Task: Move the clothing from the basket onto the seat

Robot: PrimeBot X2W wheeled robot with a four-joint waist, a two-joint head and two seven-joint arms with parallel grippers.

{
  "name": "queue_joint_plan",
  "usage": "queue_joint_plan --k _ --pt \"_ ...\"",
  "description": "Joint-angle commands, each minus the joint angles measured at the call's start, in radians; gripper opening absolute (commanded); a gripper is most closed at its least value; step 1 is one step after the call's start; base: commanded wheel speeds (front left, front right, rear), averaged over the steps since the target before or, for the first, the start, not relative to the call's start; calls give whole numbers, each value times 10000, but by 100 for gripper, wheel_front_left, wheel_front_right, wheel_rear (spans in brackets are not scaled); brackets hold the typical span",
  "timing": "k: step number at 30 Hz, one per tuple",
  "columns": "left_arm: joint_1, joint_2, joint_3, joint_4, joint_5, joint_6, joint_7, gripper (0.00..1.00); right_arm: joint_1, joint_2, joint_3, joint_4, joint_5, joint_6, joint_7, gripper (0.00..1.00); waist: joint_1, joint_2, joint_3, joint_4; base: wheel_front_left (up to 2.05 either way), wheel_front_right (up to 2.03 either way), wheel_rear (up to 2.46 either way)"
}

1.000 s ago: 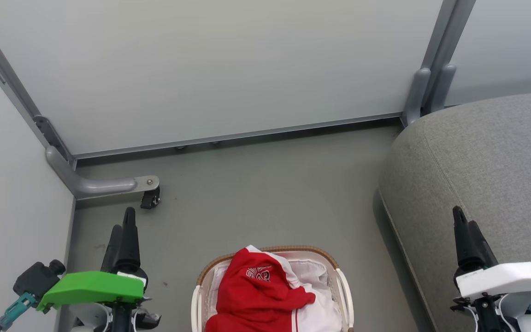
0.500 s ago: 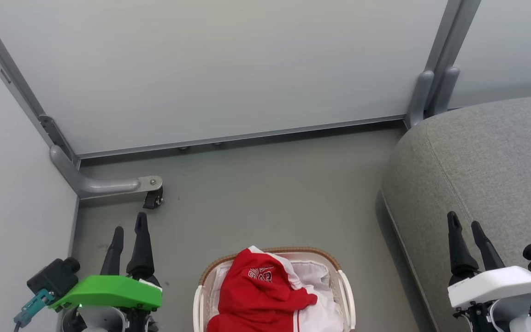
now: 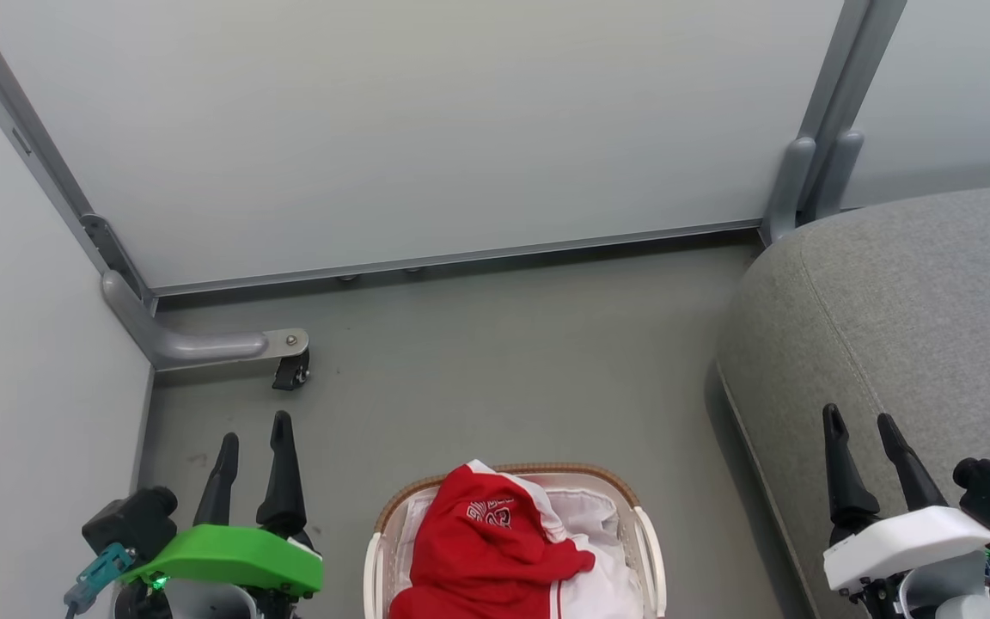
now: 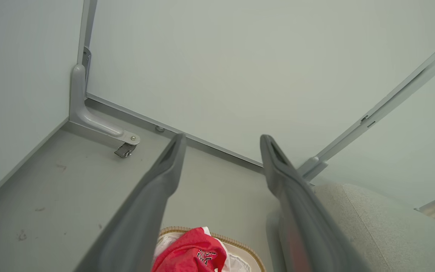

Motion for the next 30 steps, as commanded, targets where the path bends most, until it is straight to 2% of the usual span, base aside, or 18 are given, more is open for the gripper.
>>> queue_joint_plan --k 1,30 --pt "30 64 -63 -38 307 59 -103 100 96 -76 1 -56 -343 4 -123 100 0 0 -6 11 0 0 0" --pt "122 87 -678 711 2393 322 -789 100 187 -104 102 1 -3417 5 -810 100 0 0 -57 282 0 0 0"
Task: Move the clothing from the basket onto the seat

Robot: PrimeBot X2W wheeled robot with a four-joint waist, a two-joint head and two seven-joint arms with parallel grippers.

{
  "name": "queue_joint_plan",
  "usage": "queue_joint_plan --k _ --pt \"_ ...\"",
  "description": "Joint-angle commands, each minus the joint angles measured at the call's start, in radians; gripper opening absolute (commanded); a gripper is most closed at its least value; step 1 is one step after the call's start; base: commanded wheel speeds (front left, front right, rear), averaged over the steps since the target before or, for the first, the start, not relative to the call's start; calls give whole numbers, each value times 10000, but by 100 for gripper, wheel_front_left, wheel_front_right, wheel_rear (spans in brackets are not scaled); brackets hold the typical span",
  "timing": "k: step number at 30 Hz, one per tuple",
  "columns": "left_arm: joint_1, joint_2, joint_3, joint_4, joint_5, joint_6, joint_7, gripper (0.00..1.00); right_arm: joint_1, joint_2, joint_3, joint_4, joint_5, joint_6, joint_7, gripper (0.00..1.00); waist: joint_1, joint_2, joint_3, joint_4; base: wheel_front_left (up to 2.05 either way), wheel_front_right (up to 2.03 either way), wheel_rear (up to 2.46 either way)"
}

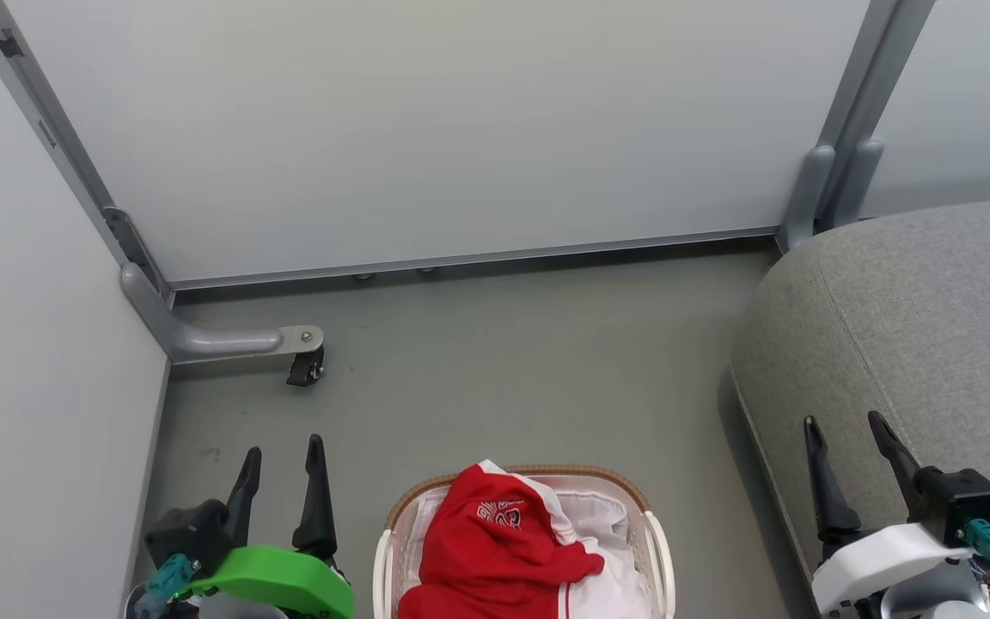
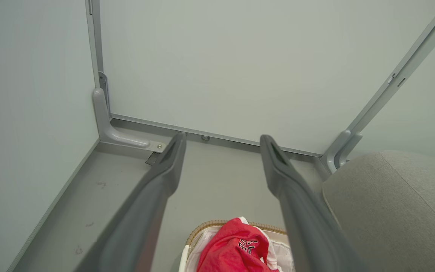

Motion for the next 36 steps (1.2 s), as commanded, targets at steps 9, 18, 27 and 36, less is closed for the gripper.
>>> queue_joint_plan --k 9,18,27,36 --pt "51 65 -168 252 667 75 -253 100 85 -68 -1 -13 -881 3 -272 100 0 -1 0 50 0 0 0" --pt "28 70 -311 387 1211 122 -423 100 110 -76 -67 30 -1503 4 -432 100 0 -1 7 78 0 0 0" --pt "-10 76 -388 498 1573 165 -506 100 122 -81 -124 43 -1811 -1 -536 100 0 -1 -10 126 0 0 0" --pt "-60 74 -357 596 1469 170 -505 100 62 -78 -149 118 -1651 -1 -536 100 0 -1 -13 132 0 0 0"
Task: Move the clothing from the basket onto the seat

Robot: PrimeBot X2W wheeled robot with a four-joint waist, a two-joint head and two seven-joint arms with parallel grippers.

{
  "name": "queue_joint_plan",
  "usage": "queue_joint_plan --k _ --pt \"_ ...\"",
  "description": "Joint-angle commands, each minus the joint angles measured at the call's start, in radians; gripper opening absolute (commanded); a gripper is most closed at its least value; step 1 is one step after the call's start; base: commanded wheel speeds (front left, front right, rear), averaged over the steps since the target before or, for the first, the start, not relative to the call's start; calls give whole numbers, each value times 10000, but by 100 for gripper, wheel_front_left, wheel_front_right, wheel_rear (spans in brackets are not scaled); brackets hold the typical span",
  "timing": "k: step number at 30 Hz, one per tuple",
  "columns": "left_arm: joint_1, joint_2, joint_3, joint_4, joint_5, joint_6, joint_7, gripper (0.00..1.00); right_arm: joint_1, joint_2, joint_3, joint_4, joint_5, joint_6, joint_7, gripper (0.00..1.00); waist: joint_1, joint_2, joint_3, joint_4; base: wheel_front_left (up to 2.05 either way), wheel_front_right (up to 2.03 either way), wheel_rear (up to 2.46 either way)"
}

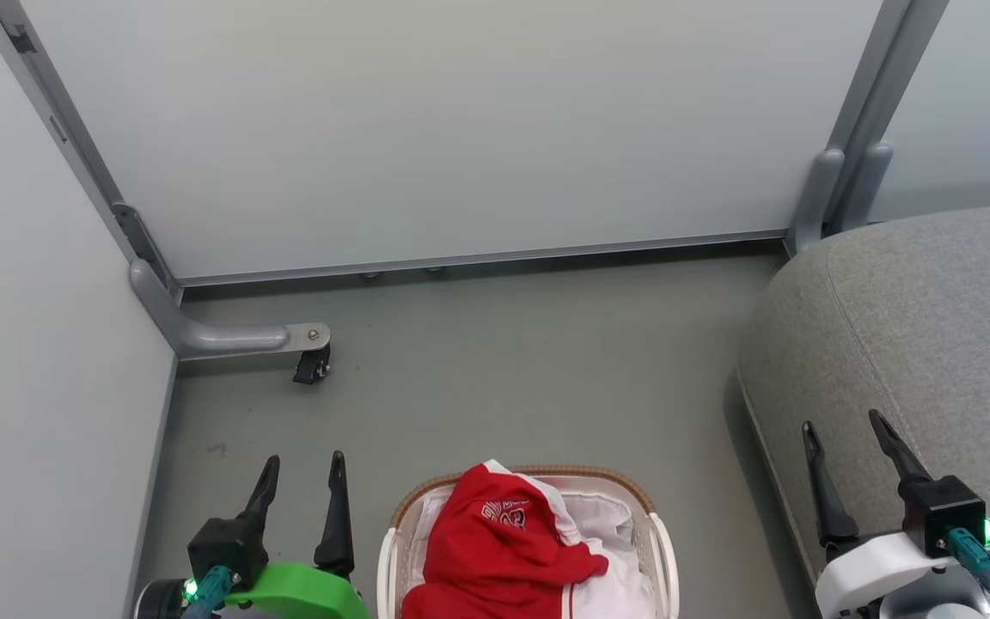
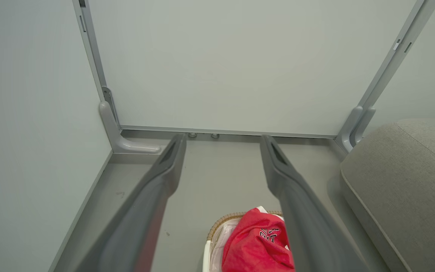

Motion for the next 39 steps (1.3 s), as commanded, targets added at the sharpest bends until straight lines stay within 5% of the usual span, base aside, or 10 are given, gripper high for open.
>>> queue_joint_plan --k 1,23,29,39 --pt "-62 59 23 24 -13 45 0 100 34 -55 -13 6 -35 -6 -49 100 0 0 0 -2 0 0 0" --pt "-319 56 -336 132 -120 44 1 100 -221 -55 124 -119 62 -6 -49 100 0 0 387 -105 0 0 0" --pt "-1235 58 -993 565 168 -15 3 100 -686 -53 142 -483 192 -6 -49 100 0 0 1612 -422 0 0 0" --pt "-3614 58 -1941 3179 374 -57 3 100 -1904 -44 639 -676 353 -6 -49 100 0 0 4261 -1331 0 0 0"
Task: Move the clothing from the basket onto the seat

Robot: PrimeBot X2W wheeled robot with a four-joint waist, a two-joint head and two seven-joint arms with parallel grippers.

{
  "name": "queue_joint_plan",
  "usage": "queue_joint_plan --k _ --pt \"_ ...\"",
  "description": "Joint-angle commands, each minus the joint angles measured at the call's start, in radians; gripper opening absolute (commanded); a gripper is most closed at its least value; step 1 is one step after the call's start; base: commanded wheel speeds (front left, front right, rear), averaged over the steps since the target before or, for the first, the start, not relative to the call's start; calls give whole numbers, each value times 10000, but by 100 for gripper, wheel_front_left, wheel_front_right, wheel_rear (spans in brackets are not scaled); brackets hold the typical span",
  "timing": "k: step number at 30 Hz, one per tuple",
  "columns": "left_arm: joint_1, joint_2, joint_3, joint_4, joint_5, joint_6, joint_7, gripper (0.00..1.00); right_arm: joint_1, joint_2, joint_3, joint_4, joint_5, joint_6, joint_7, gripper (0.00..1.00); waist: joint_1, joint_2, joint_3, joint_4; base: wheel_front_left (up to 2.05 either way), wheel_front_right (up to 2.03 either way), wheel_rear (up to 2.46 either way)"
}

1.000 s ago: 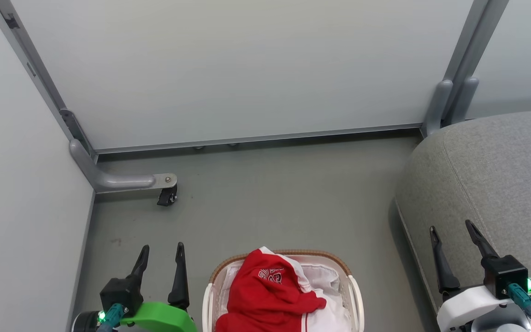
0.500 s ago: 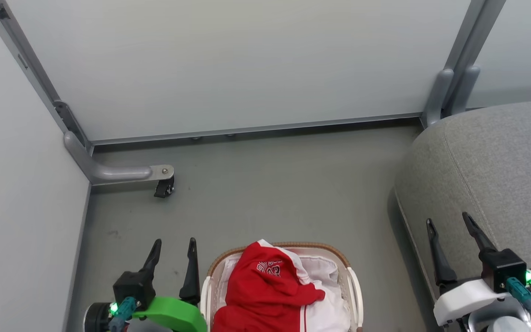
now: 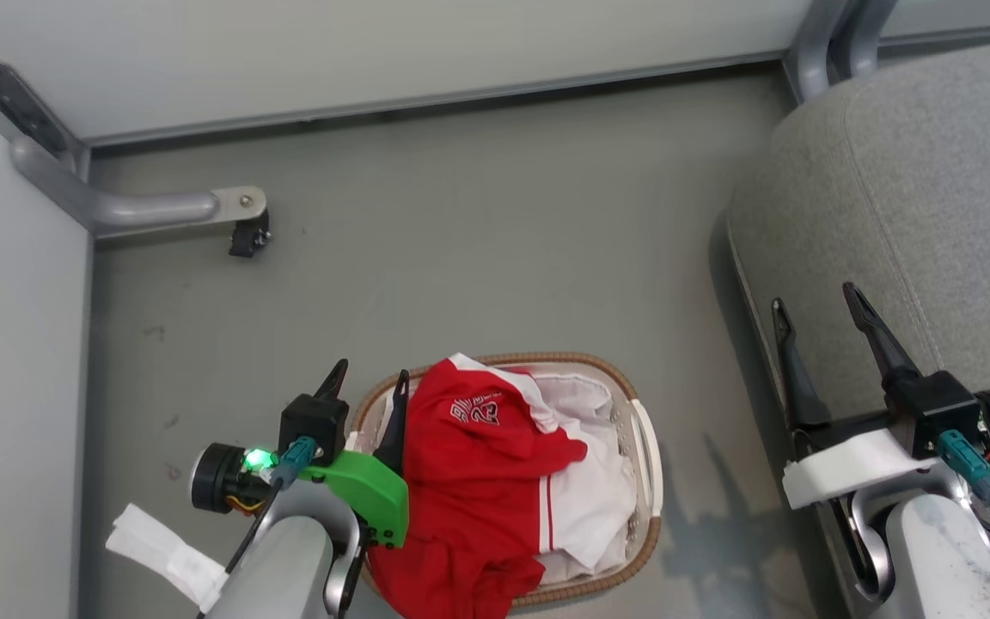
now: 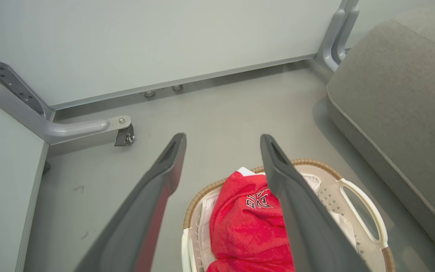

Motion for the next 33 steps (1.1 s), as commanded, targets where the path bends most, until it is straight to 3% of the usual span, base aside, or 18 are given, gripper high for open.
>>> queue_joint_plan --k 1,13,24,33 --pt "-475 56 -72 433 96 1 7 100 -277 -38 98 -32 114 -6 -49 100 0 0 1703 -899 0 0 0" --pt "-2513 212 -623 3566 847 -202 7 100 -1018 -30 872 6 905 -6 -49 100 0 0 3671 -2146 0 0 0" --pt "-3417 716 -618 4832 939 -6 7 100 -1402 -29 1319 -134 1439 -6 -49 100 0 0 4756 -2870 0 0 0" --pt "-3854 836 -749 5685 910 68 151 100 -1523 -29 1625 -293 1746 -6 -49 100 0 0 5040 -3043 0 0 0"
